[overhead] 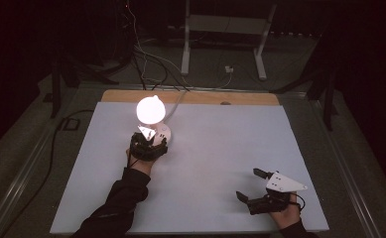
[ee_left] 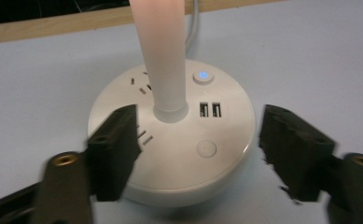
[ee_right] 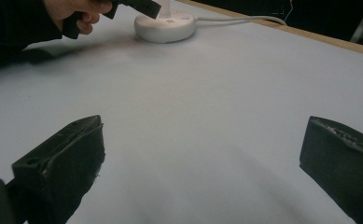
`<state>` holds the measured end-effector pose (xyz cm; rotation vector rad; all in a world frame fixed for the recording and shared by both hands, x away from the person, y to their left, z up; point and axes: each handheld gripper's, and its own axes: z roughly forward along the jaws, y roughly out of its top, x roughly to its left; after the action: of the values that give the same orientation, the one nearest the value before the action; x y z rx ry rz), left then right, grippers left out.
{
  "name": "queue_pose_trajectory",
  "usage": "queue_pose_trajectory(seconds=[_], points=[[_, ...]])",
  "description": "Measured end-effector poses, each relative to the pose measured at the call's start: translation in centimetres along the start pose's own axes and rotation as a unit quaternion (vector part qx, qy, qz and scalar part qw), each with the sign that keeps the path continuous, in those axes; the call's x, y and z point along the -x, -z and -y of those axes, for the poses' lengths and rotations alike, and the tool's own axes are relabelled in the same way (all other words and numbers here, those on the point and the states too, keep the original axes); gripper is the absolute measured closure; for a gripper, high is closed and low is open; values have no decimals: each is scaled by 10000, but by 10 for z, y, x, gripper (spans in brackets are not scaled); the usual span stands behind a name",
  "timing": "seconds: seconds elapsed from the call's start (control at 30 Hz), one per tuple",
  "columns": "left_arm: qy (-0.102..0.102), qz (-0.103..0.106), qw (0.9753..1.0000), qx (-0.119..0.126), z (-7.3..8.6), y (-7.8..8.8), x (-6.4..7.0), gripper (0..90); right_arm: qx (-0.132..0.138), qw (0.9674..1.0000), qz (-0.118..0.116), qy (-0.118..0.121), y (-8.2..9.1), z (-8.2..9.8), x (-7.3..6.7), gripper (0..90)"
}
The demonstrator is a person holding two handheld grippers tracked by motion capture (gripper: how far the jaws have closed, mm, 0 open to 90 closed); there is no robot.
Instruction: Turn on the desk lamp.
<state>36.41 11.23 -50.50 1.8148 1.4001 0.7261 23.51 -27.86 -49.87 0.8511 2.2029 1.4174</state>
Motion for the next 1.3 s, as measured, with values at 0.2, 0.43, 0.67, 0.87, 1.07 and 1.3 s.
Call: queue_pose_trajectory(seconds=[0.2, 0.43, 0.67, 0.87, 1.07, 1.3], points=[[-123, 60, 9997, -180, -2, 0, 2, 77, -4, 10000, 5, -20, 0, 1, 1, 0], [-138, 352, 9993, -67, -7, 6, 6, 4, -21, 9999, 7, -99, -1, 3, 3, 0], [-107, 800, 9967, 13, -8, 16, 2, 3, -30, 9999, 18, -102, -1, 3, 4, 0], [-195, 1214, 9924, -2, -6, 28, -4, 3, -20, 10000, 13, -92, 0, 3, 3, 0], [-288, 1475, 9886, 52, -4, 47, -14, 3, 3, 10000, 17, -53, 0, 1, 2, 0], [-313, 1540, 9875, 71, 4, 63, -27, 3, -22, 10000, 33, -46, 0, 1, 1, 0]])
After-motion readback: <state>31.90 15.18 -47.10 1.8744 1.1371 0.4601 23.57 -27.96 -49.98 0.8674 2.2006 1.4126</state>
